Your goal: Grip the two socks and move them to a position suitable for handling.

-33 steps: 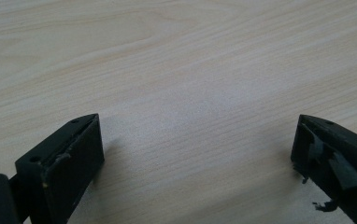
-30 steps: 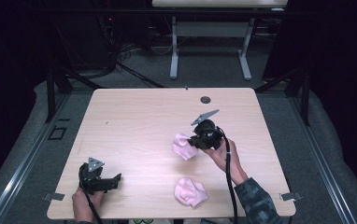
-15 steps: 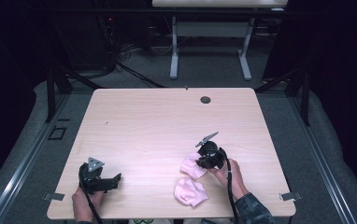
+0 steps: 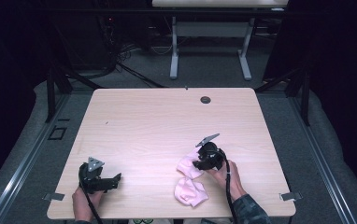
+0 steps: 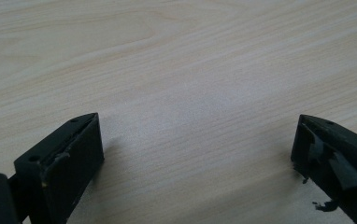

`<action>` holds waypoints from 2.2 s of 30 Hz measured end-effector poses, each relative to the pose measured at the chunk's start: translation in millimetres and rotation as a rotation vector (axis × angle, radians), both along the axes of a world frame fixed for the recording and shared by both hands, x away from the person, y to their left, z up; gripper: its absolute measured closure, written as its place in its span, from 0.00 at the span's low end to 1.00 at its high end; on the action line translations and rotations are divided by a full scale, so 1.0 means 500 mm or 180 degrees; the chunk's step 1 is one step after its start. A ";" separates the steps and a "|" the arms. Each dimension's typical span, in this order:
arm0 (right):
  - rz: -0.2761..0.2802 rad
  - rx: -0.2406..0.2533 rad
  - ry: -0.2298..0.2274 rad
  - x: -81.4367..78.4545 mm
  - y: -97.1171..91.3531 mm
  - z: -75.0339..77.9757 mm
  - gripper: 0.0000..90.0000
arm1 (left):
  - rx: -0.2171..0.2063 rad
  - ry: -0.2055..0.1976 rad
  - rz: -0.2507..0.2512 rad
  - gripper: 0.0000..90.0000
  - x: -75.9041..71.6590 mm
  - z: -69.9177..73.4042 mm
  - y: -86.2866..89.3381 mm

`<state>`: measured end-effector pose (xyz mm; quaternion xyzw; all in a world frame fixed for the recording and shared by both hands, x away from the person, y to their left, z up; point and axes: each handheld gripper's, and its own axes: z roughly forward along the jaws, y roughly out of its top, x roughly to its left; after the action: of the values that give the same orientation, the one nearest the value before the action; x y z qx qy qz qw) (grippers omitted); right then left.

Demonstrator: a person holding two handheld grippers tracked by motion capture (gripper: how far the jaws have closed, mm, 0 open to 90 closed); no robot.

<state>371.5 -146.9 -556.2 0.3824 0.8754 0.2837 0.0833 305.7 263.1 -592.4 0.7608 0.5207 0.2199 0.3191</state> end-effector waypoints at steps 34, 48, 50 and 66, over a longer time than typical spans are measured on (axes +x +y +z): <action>0.0104 0.0208 0.0103 -0.221 -0.011 0.014 0.64 | -0.0697 0.0532 -0.1464 0.31 -0.049 0.053 -0.291; 0.0175 0.0290 0.0180 -0.225 -0.014 -0.021 0.91 | -0.0976 0.0877 -0.1902 0.59 -0.031 0.031 -0.346; 0.0160 0.0323 0.0175 -0.225 -0.015 -0.022 0.93 | -0.0990 0.0894 -0.1902 0.66 -0.030 0.029 -0.348; 0.0128 0.0428 -0.0022 -0.230 -0.028 0.020 0.95 | -0.0713 0.0564 -0.1727 1.00 -0.045 0.054 -0.355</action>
<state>256.3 -161.2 -546.3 0.3685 0.8616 0.3448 0.0547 283.2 85.6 -565.6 0.8484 0.3452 0.0008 0.4014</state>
